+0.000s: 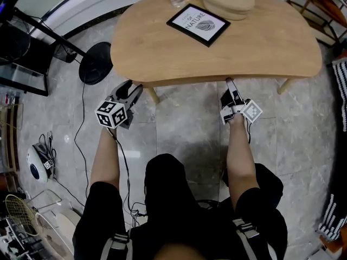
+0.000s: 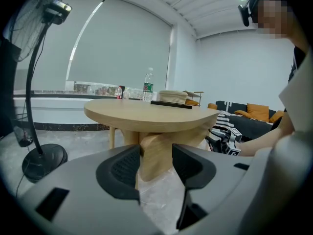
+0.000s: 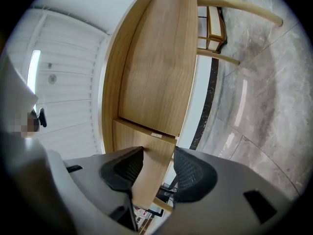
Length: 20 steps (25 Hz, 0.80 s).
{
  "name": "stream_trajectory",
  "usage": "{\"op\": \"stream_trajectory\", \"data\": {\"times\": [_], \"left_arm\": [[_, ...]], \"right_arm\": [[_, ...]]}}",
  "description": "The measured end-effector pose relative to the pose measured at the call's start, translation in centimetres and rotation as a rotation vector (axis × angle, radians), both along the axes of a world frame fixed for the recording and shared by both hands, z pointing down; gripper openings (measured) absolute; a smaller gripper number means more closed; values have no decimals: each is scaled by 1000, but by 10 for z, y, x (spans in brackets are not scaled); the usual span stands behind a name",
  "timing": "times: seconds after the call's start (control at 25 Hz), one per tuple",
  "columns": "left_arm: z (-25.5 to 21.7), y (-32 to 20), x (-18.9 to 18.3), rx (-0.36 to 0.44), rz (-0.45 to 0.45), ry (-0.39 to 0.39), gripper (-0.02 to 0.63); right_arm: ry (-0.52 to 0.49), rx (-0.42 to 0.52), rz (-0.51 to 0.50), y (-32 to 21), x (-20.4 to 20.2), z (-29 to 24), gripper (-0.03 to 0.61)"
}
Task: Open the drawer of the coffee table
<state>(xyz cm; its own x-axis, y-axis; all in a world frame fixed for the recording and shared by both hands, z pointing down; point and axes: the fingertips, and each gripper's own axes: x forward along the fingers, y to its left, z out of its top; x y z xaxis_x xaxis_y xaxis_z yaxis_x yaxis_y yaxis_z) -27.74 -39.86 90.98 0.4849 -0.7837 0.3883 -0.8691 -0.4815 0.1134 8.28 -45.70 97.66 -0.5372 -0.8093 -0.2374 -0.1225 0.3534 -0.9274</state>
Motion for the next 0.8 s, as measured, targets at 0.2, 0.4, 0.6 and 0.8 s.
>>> {"op": "stream_trajectory", "data": {"times": [0.2,0.4,0.6,0.8], "left_arm": [[0,16,0,6,9,-12,219],[0,39,0,11,14,-16,210],[-2,61,1,16,0,-27,189],[-5,75,-6,8,-34,-6,160]], "right_arm": [[-4,2,-14,17,1,0,203],[54,-15,-56,42,-1,-1,204],[63,-31,-73,64,-1,-6,204],[106,-50,-84,85,-3,-7,204]]}}
